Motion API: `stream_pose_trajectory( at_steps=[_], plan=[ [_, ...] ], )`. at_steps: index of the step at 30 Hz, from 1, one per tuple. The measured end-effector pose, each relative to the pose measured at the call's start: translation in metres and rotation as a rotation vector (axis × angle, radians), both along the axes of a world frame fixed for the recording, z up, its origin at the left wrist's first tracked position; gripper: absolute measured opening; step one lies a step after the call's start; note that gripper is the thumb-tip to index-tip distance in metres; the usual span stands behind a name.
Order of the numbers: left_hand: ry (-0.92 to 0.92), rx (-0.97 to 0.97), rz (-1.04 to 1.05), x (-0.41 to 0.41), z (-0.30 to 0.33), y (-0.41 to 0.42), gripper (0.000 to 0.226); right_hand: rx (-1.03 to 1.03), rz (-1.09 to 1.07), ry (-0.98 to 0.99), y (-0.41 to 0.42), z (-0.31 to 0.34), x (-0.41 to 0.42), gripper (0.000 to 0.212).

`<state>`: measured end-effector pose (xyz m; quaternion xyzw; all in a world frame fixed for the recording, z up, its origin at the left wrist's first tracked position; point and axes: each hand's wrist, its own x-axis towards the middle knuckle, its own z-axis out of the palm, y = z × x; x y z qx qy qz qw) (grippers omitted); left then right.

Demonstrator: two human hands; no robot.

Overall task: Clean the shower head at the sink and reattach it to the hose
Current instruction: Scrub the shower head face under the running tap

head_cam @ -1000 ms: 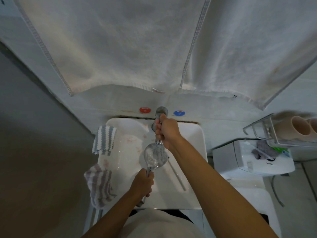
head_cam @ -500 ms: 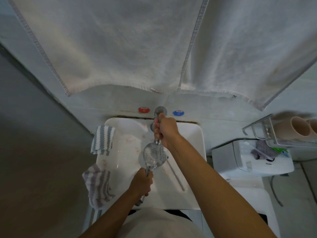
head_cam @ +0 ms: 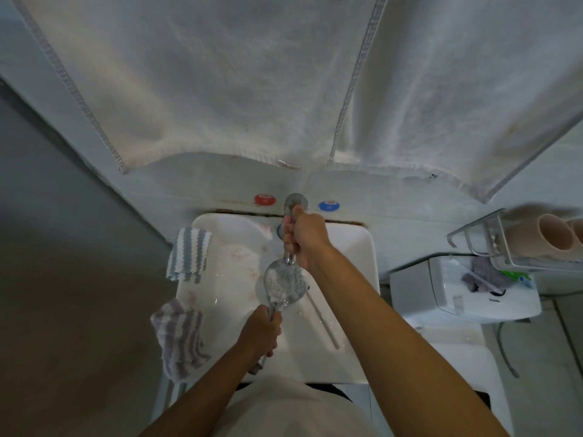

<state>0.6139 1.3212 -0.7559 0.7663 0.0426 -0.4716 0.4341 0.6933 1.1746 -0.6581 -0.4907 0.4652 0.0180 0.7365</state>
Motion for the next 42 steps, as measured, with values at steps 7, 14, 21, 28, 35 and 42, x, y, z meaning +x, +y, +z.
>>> stream_pose_trajectory(
  at_steps=[7, 14, 21, 28, 35, 42],
  plan=[
    [-0.007, 0.003, 0.007, 0.001, 0.002, -0.001, 0.024, 0.019, -0.008, -0.006, -0.001, 0.0, 0.001, 0.039],
    [-0.02, 0.05, -0.014, 0.0, 0.004, -0.001, 0.023, 0.037, 0.099, -0.059, -0.009, 0.001, -0.008, 0.045],
    [-0.019, 0.065, 0.001, 0.0, 0.003, 0.006, 0.021, -0.444, 0.021, 0.356, -0.035, -0.099, -0.102, 0.044],
    [-0.029, 0.096, 0.022, 0.002, 0.003, 0.009, 0.018, -0.777, 0.849, 0.691, -0.012, -0.183, -0.176, 0.029],
    [-0.023, 0.102, 0.023, 0.002, 0.002, 0.005, 0.017, -0.736, 0.851, 0.692, -0.015, -0.208, -0.181, 0.047],
    [-0.034, 0.124, 0.01, 0.002, 0.001, 0.002, 0.019, -0.746, 0.86, 0.717, -0.03, -0.214, -0.186, 0.057]
  ],
)
